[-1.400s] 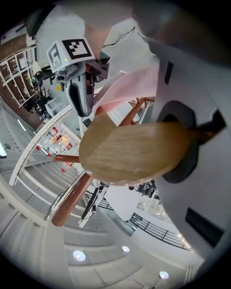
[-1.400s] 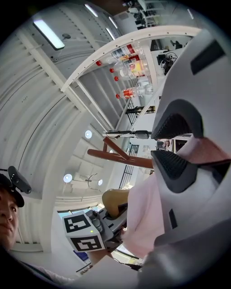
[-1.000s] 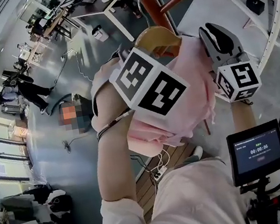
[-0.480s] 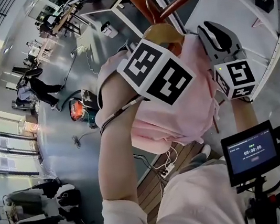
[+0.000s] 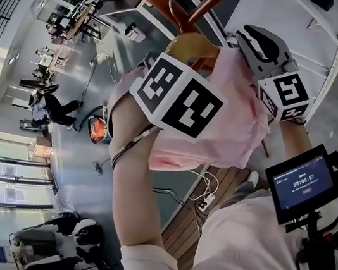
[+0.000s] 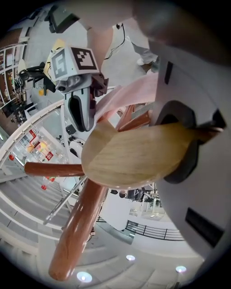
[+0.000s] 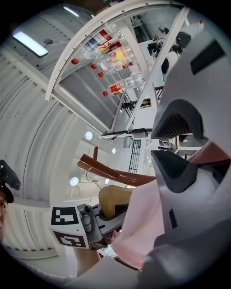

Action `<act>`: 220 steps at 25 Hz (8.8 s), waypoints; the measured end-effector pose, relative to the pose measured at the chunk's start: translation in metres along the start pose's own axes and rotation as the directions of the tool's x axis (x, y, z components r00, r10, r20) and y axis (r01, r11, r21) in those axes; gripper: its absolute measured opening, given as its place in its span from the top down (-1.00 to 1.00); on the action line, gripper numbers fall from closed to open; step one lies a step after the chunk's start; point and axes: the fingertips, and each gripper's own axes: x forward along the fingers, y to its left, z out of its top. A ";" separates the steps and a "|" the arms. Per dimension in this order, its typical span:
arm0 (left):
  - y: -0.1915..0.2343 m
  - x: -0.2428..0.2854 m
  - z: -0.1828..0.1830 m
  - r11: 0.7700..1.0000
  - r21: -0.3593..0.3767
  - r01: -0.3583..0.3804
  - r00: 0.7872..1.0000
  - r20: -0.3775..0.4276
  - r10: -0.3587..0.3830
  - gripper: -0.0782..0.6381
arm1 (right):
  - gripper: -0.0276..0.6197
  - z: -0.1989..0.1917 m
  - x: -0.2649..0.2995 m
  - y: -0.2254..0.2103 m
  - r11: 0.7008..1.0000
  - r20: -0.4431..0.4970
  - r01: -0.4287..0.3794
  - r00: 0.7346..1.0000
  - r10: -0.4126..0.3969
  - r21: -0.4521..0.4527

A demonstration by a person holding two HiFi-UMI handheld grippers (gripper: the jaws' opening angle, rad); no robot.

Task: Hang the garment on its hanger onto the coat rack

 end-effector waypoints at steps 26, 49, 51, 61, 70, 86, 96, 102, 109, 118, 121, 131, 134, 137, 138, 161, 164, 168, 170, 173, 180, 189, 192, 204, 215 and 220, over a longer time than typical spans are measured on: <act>-0.025 -0.035 -0.016 0.981 -0.071 0.179 0.981 -0.060 -0.184 0.77 | 0.65 0.026 0.000 0.017 0.998 0.050 -0.059 0.997 0.057 0.035; -0.054 -0.018 0.008 0.891 -0.133 0.435 0.900 0.043 -0.433 0.77 | 0.65 0.024 0.002 0.022 0.996 0.039 -0.079 0.996 0.077 0.040; -0.051 -0.018 0.013 0.888 -0.133 0.440 0.898 0.050 -0.437 0.77 | 0.65 0.024 0.002 0.019 0.997 0.040 -0.072 0.997 0.070 0.037; -0.045 -0.014 0.016 0.901 -0.139 0.412 0.911 0.028 -0.412 0.77 | 0.64 0.056 -0.009 0.048 0.963 0.140 -0.229 0.958 0.249 -0.142; -0.046 -0.016 0.017 0.898 -0.131 0.420 0.907 0.031 -0.420 0.77 | 0.60 0.069 -0.016 0.074 0.882 0.041 -0.403 0.904 0.425 -0.244; -0.045 -0.017 -0.002 0.911 -0.160 0.380 0.918 -0.054 -0.392 0.76 | 0.44 0.038 0.011 0.100 0.842 -0.165 -0.412 0.911 0.377 -0.348; -0.041 -0.016 0.015 0.911 -0.136 0.389 0.921 0.033 -0.388 0.76 | 0.44 0.038 0.015 0.098 0.846 -0.223 -0.430 0.900 0.375 -0.314; -0.040 -0.024 0.017 0.922 -0.088 0.378 0.926 0.029 -0.377 0.76 | 0.44 0.045 0.017 0.100 0.852 -0.219 -0.435 0.897 0.383 -0.293; -0.038 -0.023 0.019 0.933 -0.037 0.358 0.933 0.044 -0.356 0.67 | 0.44 0.039 0.018 0.099 0.856 -0.241 -0.438 0.893 0.380 -0.274; -0.030 -0.017 0.006 0.961 -0.025 0.276 0.961 -0.014 -0.277 0.52 | 0.44 0.029 0.022 0.095 0.876 -0.246 -0.420 0.898 0.364 -0.237; -0.030 -0.017 0.008 0.961 -0.025 0.277 0.961 0.008 -0.277 0.52 | 0.44 0.028 0.023 0.095 0.879 -0.252 -0.423 0.895 0.368 -0.218; -0.030 -0.022 -0.002 0.958 0.029 0.285 0.959 -0.021 -0.284 0.48 | 0.44 0.031 0.023 0.103 0.863 -0.271 -0.448 0.882 0.385 -0.235; -0.027 -0.018 -0.003 0.968 0.028 0.250 0.968 -0.003 -0.250 0.41 | 0.44 0.024 0.024 0.102 0.862 -0.293 -0.448 0.879 0.376 -0.238; -0.026 -0.018 -0.003 0.969 0.040 0.243 0.970 0.005 -0.243 0.34 | 0.44 0.019 0.024 0.101 0.866 -0.296 -0.443 0.880 0.371 -0.233; -0.026 -0.018 -0.003 0.969 0.048 0.243 0.970 0.010 -0.243 0.33 | 0.44 0.018 0.024 0.101 0.866 -0.297 -0.443 0.880 0.370 -0.232; 0.006 -0.027 -0.012 0.986 0.149 0.071 0.993 0.082 -0.084 0.05 | 0.44 -0.009 0.025 0.098 0.847 -0.400 -0.438 0.865 0.304 -0.302; 0.003 -0.022 -0.015 0.989 0.113 0.092 0.989 0.105 -0.104 0.05 | 0.43 -0.011 0.025 0.094 0.851 -0.394 -0.422 0.873 0.288 -0.313; 0.001 -0.016 -0.019 0.993 0.063 0.098 0.983 0.152 -0.107 0.05 | 0.43 -0.010 0.026 0.092 0.853 -0.370 -0.418 0.881 0.296 -0.312; 0.003 -0.014 -0.020 0.994 0.037 0.102 0.977 0.183 -0.107 0.05 | 0.42 -0.007 0.029 0.092 0.852 -0.357 -0.415 0.885 0.298 -0.318; 0.009 -0.009 -0.025 0.996 0.023 0.089 0.974 0.207 -0.091 0.05 | 0.42 -0.005 0.031 0.084 0.856 -0.352 -0.392 0.896 0.272 -0.336; 0.027 0.003 -0.072 0.997 -0.019 0.071 0.950 0.307 -0.062 0.05 | 0.38 -0.001 0.036 0.109 0.845 -0.377 -0.395 0.891 0.255 -0.361; 0.011 -0.004 -0.110 0.990 -0.063 0.127 0.857 0.510 -0.078 0.05 | 0.29 0.004 0.009 0.153 0.826 -0.449 -0.419 0.862 0.233 -0.377; 0.007 -0.001 -0.107 0.987 -0.057 0.148 0.825 0.558 -0.091 0.05 | 0.29 0.004 0.007 0.152 0.839 -0.464 -0.411 0.858 0.222 -0.358; 0.010 -0.009 -0.078 0.982 -0.046 0.186 0.694 0.713 -0.098 0.05 | 0.28 -0.003 0.000 0.149 0.832 -0.530 -0.462 0.809 0.254 -0.307; -0.005 0.009 -0.069 0.977 -0.028 0.212 0.688 0.714 -0.128 0.05 | 0.19 -0.014 -0.010 0.135 0.734 -0.694 -0.593 0.680 0.238 -0.330; -0.012 0.014 -0.068 0.976 -0.023 0.219 0.687 0.714 -0.137 0.05 | 0.19 -0.015 -0.015 0.128 0.707 -0.731 -0.632 0.638 0.242 -0.318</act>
